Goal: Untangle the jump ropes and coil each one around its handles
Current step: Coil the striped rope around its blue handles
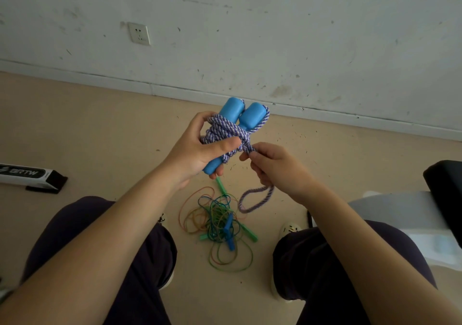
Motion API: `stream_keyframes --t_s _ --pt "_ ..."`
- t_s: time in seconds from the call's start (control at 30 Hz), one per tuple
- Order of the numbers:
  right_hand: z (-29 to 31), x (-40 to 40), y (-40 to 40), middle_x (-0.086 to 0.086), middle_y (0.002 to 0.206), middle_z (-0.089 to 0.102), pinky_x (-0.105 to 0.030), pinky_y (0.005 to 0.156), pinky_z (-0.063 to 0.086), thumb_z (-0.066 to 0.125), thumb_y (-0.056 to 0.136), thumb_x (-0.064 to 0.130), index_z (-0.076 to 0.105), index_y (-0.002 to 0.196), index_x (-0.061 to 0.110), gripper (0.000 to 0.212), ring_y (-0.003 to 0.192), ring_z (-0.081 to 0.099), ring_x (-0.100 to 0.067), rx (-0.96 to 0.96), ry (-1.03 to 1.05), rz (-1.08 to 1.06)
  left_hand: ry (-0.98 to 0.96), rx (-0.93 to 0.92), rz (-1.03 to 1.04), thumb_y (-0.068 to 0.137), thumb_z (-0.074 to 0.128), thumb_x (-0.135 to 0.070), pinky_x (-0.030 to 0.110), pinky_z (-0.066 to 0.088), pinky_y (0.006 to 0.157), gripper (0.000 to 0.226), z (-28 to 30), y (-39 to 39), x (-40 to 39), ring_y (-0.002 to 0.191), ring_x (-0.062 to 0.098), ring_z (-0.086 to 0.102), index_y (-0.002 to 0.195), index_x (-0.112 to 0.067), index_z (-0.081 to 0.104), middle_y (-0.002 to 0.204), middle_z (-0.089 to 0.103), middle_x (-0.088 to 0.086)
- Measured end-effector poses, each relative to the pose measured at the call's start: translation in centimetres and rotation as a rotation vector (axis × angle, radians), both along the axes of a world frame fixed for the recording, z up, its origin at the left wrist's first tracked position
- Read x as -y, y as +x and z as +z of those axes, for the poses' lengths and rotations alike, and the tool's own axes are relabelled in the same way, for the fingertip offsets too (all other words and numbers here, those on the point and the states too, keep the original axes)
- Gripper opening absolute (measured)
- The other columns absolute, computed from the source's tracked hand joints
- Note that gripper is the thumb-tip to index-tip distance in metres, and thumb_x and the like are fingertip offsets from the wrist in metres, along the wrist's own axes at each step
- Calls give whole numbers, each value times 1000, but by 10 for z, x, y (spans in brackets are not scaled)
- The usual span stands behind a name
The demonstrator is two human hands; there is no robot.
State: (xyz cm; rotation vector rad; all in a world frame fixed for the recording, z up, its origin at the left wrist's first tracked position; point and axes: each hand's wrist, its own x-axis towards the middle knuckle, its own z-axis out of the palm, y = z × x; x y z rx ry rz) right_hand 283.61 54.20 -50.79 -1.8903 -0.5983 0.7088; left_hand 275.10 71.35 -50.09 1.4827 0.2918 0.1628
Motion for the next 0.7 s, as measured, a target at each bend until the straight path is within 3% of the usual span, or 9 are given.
stream_keyframes --t_s 0.13,0.27,0.5,0.7 --pt "6 -2 -1 7 61 44 -21 50 31 45 103 29 63 85 23 26 44 37 0 122 -56 3 33 -3 50 66 82 -35 29 45 42 58 1 1 1 43 23 55 115 -32 50 70 67 7" --pt "10 -2 0 9 59 46 -23 55 34 46 102 29 58 75 25 30 46 41 0 238 -84 6 28 17 128 78 82 -24 27 44 41 54 2 3 -1 43 23 54 122 -37 54 72 70 5" --pt "12 4 -1 10 58 47 -22 52 34 49 101 27 56 71 21 31 44 39 -2 292 -82 -2 160 -32 212 81 82 -27 29 44 43 52 -7 7 -4 46 26 57 124 -38 55 75 70 8" --pt "14 17 2 6 58 46 -21 50 33 57 97 33 58 69 22 30 46 37 -5 314 -83 9 350 -212 -57 81 82 -29 28 46 42 59 -14 3 -5 49 23 60 131 -36 53 76 70 7"
